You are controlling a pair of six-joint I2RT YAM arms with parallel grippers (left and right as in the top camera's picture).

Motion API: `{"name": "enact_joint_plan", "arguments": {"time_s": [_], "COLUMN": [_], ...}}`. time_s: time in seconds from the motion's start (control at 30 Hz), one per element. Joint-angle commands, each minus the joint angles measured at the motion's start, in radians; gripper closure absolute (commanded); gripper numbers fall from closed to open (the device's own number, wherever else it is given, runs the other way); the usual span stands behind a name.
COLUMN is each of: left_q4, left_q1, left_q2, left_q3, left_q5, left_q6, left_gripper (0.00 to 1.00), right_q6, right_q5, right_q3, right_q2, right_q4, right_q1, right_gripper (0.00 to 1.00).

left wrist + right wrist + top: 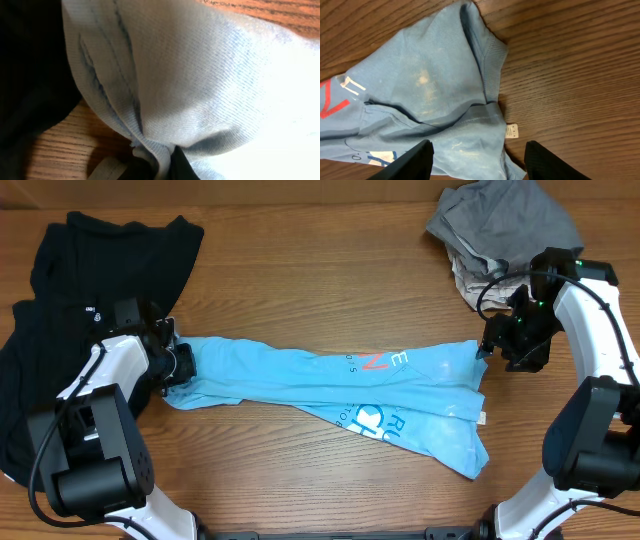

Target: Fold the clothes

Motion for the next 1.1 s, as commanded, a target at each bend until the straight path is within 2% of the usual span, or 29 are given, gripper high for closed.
{"name": "enact_joint_plan", "arguments": {"time_s": [0.0, 0.17, 0.4, 0.6, 1.07], "left_q4": [-0.049, -0.179, -0.351, -0.357, -0.222], "left_q1": [0.009, 0.01, -0.014, -0.122, -0.54], "left_q2": [-0.026, -0.125, -0.196, -0.191, -0.09], "left_q3": [0.009, 0.126, 0.274, 0.274, 0.274], "left_q5": [0.029, -0.005, 0.0, 0.011, 0.004], "left_q6": [-0.033, -0.024, 0.059, 0.098, 0.095], "left_gripper": [0.96, 0.96, 0.96, 0.96, 0.96], "right_q6": [-0.004, -0.004, -0.004, -0.004, -0.004], "right_q5": [-0.037, -0.103, -0.121, -0.121, -0.121], "right_q3": [0.023, 0.023, 0.023, 0.023, 0.023], "right_q2": [-0.029, -0.029, -0.029, -0.029, -0.029], "right_q4": [0.0, 0.003, 0.019, 0.026, 0.026], "right_q1": [-0.006, -0.006, -0.006, -0.005, -0.005], "right_gripper": [0.37, 0.37, 0.37, 0.37, 0.37]}}
